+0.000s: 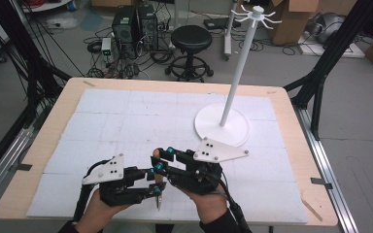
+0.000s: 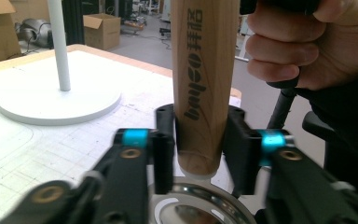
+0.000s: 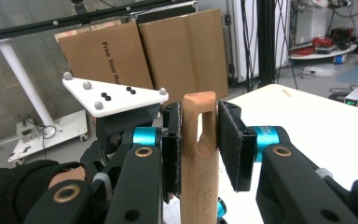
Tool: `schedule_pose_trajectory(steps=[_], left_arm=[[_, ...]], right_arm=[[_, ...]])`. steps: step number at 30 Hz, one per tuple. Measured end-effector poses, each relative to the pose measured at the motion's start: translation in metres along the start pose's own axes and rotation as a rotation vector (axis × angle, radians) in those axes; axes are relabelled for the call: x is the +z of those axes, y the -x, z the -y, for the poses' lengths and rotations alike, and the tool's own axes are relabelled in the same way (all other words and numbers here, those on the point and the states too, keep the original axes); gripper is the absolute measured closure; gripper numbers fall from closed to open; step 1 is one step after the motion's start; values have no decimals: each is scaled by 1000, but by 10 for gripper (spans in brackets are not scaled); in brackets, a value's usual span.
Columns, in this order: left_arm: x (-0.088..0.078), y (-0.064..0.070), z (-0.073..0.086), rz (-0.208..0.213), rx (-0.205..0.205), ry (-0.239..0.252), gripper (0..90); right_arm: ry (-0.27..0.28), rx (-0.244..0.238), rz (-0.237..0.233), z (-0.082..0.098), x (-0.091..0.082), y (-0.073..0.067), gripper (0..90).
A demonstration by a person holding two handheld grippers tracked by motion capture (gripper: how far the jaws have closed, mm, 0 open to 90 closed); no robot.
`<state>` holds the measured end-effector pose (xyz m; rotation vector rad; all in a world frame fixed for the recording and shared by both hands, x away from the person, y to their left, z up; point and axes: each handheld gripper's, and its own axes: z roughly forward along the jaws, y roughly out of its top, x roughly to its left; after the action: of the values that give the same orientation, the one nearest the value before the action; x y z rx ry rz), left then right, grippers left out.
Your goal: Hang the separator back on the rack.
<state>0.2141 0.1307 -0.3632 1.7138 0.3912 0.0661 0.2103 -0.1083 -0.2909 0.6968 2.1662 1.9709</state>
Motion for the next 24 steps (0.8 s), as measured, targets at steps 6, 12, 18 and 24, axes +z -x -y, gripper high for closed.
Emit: schedule_pose_trajectory(steps=[6,12,18,24], left_arm=[[0,-1,0,1,2,-21,689],[0,0,-2,58,18,-36,692],[1,1,-4,173,28,-32,691],[1,2,-3,255,37,-18,691]], right_arm=[[2,18,-1,2,-2,1,709],[15,37,-96,8,-1,17,255],[-43,-13,-279,15,-8,37,273],[-27,-30,-411,19,-11,38,461]])
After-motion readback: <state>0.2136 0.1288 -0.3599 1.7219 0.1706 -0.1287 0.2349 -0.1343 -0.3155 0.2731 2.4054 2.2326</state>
